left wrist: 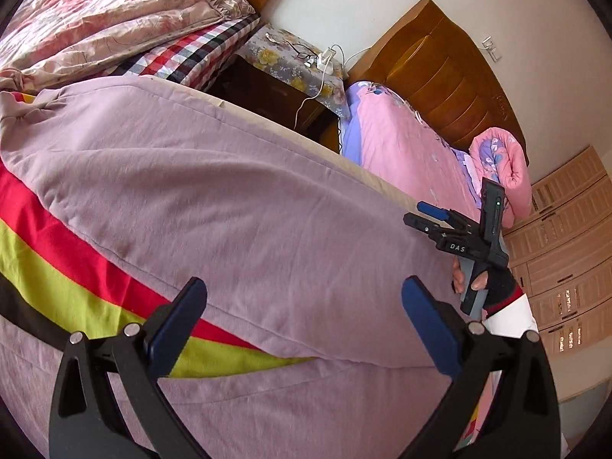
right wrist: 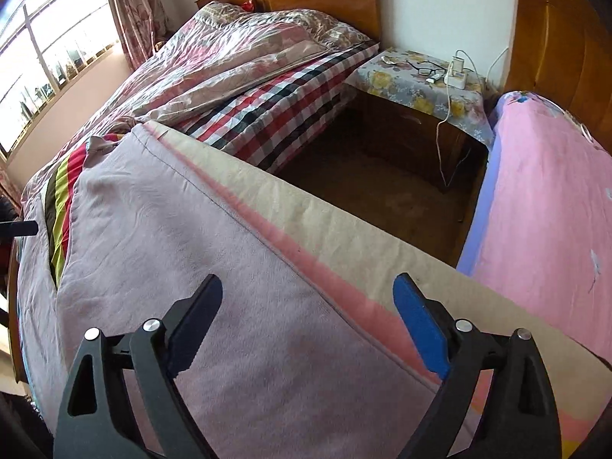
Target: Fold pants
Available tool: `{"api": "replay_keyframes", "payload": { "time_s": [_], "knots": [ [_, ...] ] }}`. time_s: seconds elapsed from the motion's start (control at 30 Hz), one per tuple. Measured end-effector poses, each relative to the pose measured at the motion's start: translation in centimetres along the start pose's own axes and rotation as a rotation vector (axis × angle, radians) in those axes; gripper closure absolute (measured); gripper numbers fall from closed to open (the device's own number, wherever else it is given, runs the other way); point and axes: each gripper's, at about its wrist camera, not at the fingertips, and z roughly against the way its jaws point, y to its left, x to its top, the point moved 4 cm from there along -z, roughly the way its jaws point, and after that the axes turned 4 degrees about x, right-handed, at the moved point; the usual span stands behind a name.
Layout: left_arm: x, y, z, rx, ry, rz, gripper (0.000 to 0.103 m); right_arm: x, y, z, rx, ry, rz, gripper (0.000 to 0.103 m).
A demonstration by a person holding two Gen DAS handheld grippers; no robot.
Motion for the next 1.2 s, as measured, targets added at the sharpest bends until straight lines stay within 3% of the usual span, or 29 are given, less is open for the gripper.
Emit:
{"api": "replay_keyframes", "payload": {
  "time_s": [0.1, 0.13, 0.17, 0.2, 0.33, 0.43, 0.53, 0.67, 0.73, 0.83, 0.9, 0.97, 1.07, 1.2],
  "knots": [
    [1.6, -0.5, -1.6, 0.005, -0.018, -0.026, 0.001, 0.6, 0.5, -1.1, 0.018, 0.017, 0.057, 0.034],
    [2.0, -0.6, -2.2, 0.007, -0.019, -0.032, 0.001, 0.8, 0.6, -1.0, 0.027, 0.015, 0.063, 0.043],
    [2.6, -0.7, -2.9, 0.008, -0.014, -0.033, 0.001, 0.8, 0.8, -1.0, 0.03, 0.021, 0.073, 0.074],
    [2.9, -0.7, -3.5, 0.014, -0.01, -0.029, 0.001, 0.6, 1.4, -0.6, 0.014, 0.015, 0.095, 0.087],
    [3.9, -0.9, -5.5, -0.008, -0.005, 0.009, 0.001, -0.9, 5.1, 1.1, -0.088, -0.005, 0.206, 0.093],
    [4.2, -0.7, -6.3, -0.016, -0.017, 0.052, 0.002, -2.0, 9.4, 4.6, -0.13, -0.085, 0.259, 0.094],
    [3.2, -0.7, -4.7, -0.053, -0.03, 0.092, 0.002, -5.3, 15.2, 8.8, -0.176, -0.174, 0.315, 0.094],
    [-0.9, -1.7, 0.1, -0.082, -0.082, 0.029, 0.002, -13.4, 23.9, 12.4, -0.182, -0.266, 0.307, 0.094],
    [-3.7, -1.7, 2.0, -0.082, -0.104, -0.001, 0.002, -17.8, 26.3, 12.2, -0.115, -0.28, 0.204, 0.094],
    [-7.4, -0.8, 1.7, -0.005, -0.082, -0.048, 0.002, -22.6, 26.5, 9.9, -0.104, -0.245, 0.033, 0.092],
    [-8.7, 0.4, 0.5, 0.027, -0.04, -0.025, 0.003, -24.8, 25.2, 10.1, -0.074, -0.245, -0.136, 0.079],
    [-9.4, 1.4, 0.4, 0.024, -0.025, 0.003, 0.006, -26.9, 23.7, 12.8, -0.057, -0.339, -0.297, 0.052],
    [-9.6, 2.0, 1.6, 0.029, -0.055, 0.003, 0.006, -30.4, 20.8, 16.7, -0.072, -0.446, -0.496, 0.05],
    [-9.1, 0.9, 2.1, 0.022, -0.055, -0.039, 0.006, -35.1, 16.2, 19.1, -0.12, -0.479, -0.758, 0.05]
  ]
}}
